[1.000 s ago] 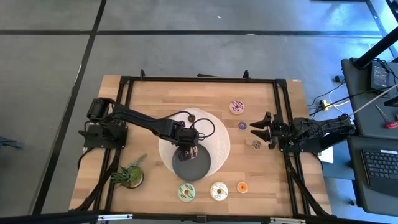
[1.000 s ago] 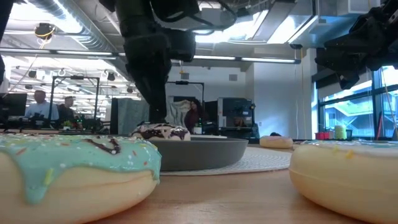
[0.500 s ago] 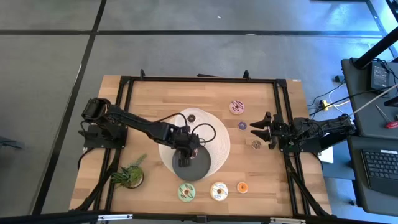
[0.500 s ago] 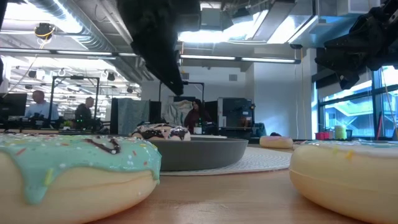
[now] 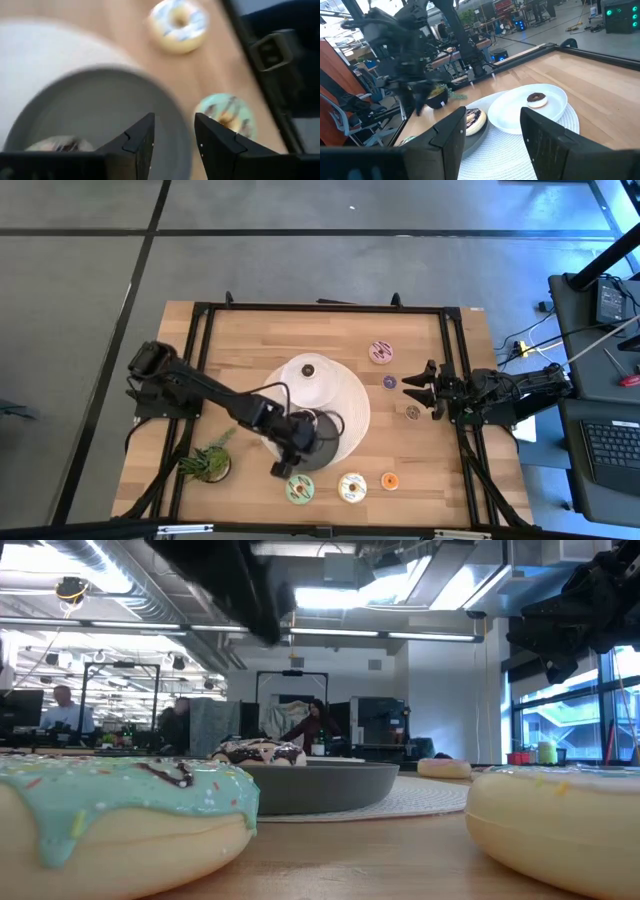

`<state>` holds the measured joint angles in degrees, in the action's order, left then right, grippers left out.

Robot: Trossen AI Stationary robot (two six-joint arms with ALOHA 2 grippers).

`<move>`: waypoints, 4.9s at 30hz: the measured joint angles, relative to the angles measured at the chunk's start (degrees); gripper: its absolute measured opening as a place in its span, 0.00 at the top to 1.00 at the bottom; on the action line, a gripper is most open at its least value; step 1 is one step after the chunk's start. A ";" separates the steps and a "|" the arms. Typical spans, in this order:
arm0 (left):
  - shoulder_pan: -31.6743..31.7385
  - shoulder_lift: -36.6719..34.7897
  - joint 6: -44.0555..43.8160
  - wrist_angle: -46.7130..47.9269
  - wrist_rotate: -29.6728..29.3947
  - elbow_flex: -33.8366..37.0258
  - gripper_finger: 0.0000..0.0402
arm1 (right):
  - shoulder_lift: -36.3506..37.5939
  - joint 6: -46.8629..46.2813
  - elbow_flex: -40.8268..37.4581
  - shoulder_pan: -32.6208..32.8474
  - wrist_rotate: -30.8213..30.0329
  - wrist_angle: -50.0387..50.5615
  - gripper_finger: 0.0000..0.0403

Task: Pick & Place donuts
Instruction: Put the large green donut on the black plate

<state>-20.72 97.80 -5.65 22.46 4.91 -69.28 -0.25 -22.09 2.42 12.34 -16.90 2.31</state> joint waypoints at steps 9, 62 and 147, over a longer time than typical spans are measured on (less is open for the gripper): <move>-7.79 1.21 5.89 -7.41 -6.75 0.00 0.66 | 0.00 0.03 0.00 0.02 0.01 0.00 0.53; -2.31 6.80 -32.88 4.39 6.78 0.00 0.67 | 0.00 -3.11 0.00 0.02 6.26 0.59 0.53; -13.26 21.42 -85.99 19.49 -8.40 -16.33 0.68 | 0.00 13.60 0.00 0.00 5.83 0.53 0.53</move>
<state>-33.98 119.22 -91.64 41.95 -3.49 -85.60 -0.25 -8.49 2.42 12.34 -11.07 2.83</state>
